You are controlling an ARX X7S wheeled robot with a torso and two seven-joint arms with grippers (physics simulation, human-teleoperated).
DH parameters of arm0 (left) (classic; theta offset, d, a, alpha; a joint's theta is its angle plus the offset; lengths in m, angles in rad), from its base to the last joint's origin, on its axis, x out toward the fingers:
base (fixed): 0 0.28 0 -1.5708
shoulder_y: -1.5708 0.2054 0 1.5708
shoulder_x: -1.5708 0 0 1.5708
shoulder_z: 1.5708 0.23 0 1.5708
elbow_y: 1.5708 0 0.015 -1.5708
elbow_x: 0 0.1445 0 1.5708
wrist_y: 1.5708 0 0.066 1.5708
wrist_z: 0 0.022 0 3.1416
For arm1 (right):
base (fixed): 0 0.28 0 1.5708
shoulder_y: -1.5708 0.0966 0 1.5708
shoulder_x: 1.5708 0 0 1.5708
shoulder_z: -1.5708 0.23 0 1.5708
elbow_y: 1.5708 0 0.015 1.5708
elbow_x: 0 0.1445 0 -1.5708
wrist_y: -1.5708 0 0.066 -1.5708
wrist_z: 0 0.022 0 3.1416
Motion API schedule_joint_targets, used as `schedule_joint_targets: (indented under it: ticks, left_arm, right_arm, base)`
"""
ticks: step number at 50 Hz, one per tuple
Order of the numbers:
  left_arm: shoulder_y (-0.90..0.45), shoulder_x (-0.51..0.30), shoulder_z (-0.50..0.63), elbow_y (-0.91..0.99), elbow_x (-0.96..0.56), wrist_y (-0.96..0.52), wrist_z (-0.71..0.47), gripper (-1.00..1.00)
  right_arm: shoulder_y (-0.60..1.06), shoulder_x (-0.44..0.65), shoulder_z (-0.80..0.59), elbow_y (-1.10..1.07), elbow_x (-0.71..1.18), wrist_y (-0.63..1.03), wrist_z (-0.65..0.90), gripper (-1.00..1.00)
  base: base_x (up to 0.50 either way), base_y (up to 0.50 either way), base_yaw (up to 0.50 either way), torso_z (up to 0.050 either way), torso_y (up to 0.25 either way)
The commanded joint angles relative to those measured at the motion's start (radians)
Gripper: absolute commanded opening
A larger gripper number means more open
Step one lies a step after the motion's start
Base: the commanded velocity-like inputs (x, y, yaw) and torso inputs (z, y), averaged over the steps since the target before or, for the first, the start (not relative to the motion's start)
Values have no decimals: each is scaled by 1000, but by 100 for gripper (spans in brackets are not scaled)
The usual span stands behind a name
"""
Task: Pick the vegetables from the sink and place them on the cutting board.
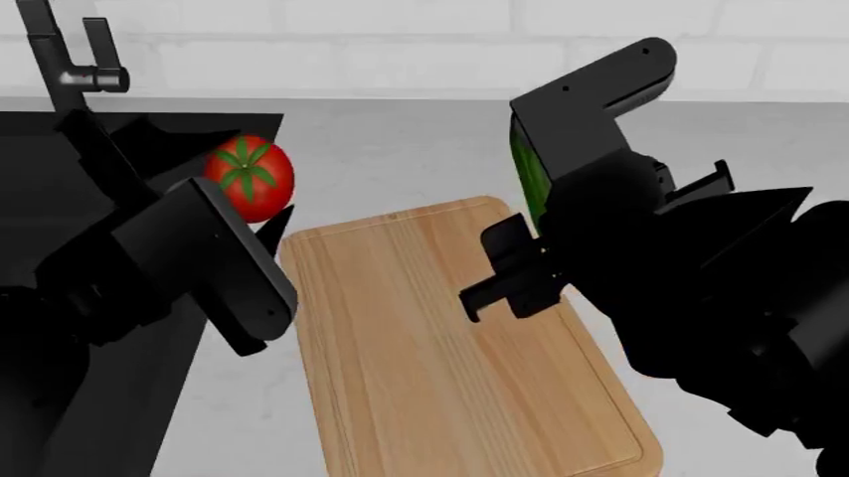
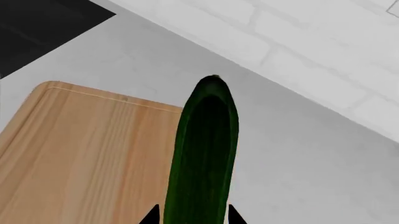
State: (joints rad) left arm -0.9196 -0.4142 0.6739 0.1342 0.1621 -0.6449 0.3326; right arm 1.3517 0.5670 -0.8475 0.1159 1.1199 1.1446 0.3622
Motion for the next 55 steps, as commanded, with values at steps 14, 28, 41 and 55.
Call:
schedule_joint_targets:
  ticks: [14,28,41,55]
  left_arm:
    - [-143,176,-60,-61,-100,-164,77,-100]
    - [-172,279,-77,-242,-144,-174,60,-100]
    - [-187,390,-278,-391,-298,-193,7,-100]
    - [-128,397,-226,-436,-396,-185,-78,-100]
  right_arm:
    - [51,-51,92,1,7,93,107,-100]
    - [35,-40,119,-9,13,73,152,-100]
    - [22,-33,129,-14,24,72,175,-100]
    - [21,-39,122,2,17,61,173,-100]
  base:
    - [0,0,0,0,0]
    - [0,0,0,0,0]
    - [0,0,0,0,0]
    - [0,0,0,0,0]
